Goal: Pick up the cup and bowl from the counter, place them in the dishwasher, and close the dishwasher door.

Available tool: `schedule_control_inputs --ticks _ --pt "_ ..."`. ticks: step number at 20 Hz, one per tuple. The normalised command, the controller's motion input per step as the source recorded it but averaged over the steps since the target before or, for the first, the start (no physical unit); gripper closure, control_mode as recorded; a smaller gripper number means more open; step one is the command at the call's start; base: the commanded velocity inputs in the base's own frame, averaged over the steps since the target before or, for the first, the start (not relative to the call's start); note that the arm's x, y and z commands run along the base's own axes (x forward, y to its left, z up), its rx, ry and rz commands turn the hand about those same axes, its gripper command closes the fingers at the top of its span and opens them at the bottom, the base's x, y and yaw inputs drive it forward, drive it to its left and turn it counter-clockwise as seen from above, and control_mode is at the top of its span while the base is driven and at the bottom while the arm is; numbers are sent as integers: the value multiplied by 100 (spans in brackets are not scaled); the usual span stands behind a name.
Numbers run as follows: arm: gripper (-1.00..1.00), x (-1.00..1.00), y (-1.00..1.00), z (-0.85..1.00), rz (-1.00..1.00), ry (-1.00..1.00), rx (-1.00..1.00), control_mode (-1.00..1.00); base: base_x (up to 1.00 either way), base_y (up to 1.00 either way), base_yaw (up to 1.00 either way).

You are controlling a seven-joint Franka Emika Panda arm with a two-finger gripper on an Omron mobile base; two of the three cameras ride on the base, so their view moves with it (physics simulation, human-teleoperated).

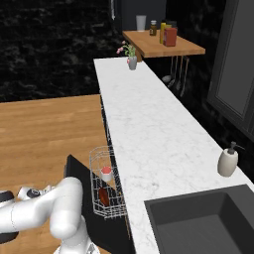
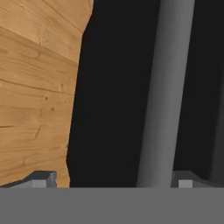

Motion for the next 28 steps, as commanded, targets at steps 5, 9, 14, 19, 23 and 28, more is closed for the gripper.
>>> schedule_control_inputs --ticks 5,9,14,19,23,28 --pt "-100 61 -71 -73 -11 0 -39 -100 0 0 0" --pt "-100 45 -100 -41 -14 0 -41 -100 0 0 0" --pt "-100 30 -100 -25 -19 0 -50 -100 0 0 0" --pt "-100 8 -100 -17 -20 -4 -60 -100 0 0 0" --pt "-100 16 -100 -22 -21 -2 -61 -100 0 0 0" --pt "-100 23 -98 -26 -23 0 -60 -100 0 0 0"
